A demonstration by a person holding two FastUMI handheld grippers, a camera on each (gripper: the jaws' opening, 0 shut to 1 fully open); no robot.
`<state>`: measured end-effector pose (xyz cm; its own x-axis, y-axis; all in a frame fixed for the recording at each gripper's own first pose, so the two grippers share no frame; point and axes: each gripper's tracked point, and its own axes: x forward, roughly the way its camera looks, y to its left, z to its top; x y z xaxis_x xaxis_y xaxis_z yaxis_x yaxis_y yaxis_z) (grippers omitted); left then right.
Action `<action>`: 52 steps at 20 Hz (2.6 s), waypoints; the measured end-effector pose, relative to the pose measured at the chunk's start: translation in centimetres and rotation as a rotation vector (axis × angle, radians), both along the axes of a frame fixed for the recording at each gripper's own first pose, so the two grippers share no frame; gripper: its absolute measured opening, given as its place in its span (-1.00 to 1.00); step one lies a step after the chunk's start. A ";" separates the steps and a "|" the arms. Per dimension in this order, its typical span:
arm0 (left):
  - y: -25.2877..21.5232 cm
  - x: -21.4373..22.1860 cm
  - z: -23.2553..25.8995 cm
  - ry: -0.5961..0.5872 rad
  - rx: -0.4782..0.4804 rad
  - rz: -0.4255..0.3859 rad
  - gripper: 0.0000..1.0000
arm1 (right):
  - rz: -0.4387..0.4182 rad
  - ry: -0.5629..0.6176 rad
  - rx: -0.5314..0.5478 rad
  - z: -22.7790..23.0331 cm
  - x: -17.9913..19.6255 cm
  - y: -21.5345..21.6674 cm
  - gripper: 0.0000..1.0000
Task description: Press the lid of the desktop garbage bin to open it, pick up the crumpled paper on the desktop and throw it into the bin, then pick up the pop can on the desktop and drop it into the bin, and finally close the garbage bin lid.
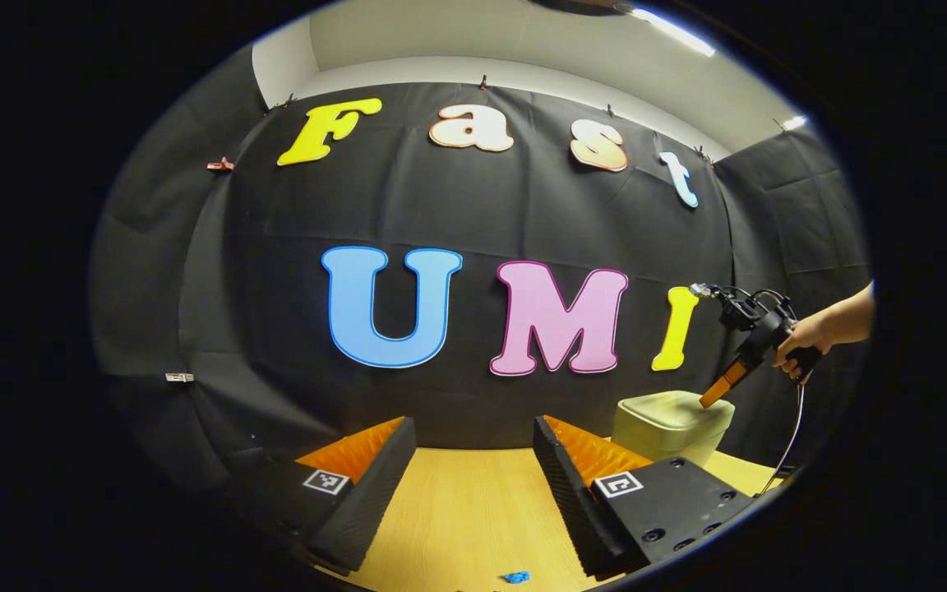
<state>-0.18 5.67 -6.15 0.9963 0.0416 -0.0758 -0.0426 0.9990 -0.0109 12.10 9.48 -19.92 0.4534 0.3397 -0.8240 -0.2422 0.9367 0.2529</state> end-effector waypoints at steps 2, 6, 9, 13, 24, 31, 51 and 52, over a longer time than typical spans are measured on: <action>-0.1 0.0 -0.1 0.003 -0.012 0.000 0.84 | 0.020 0.038 0.015 -0.4 -0.1 0.3 -0.89; -0.8 0.0 -0.3 0.003 -0.019 -0.013 0.86 | 0.040 0.133 0.059 -0.4 -0.5 0.3 -0.87; -1.2 -0.1 -0.3 0.000 -0.021 -0.025 0.86 | 0.043 0.152 0.072 -0.4 -0.5 0.3 -0.88; -1.5 0.0 -0.3 -0.001 -0.027 -0.035 0.85 | 0.070 0.112 0.024 -0.3 -0.5 0.3 -0.88; -2.8 0.2 0.3 -0.007 -0.003 -0.072 0.85 | -0.004 -0.116 0.118 6.6 -0.7 1.6 -0.89; -3.0 0.1 -0.9 0.027 -0.016 -0.080 0.85 | -0.040 -0.297 0.108 9.9 -1.9 1.3 -0.89; -6.8 -1.0 -16.6 0.400 -0.066 -0.147 0.86 | -0.019 -0.622 0.234 14.8 -8.0 4.0 -0.78; -7.0 -1.0 -17.9 0.433 -0.071 -0.143 0.87 | -0.016 -0.625 0.228 14.5 -7.9 3.9 -0.73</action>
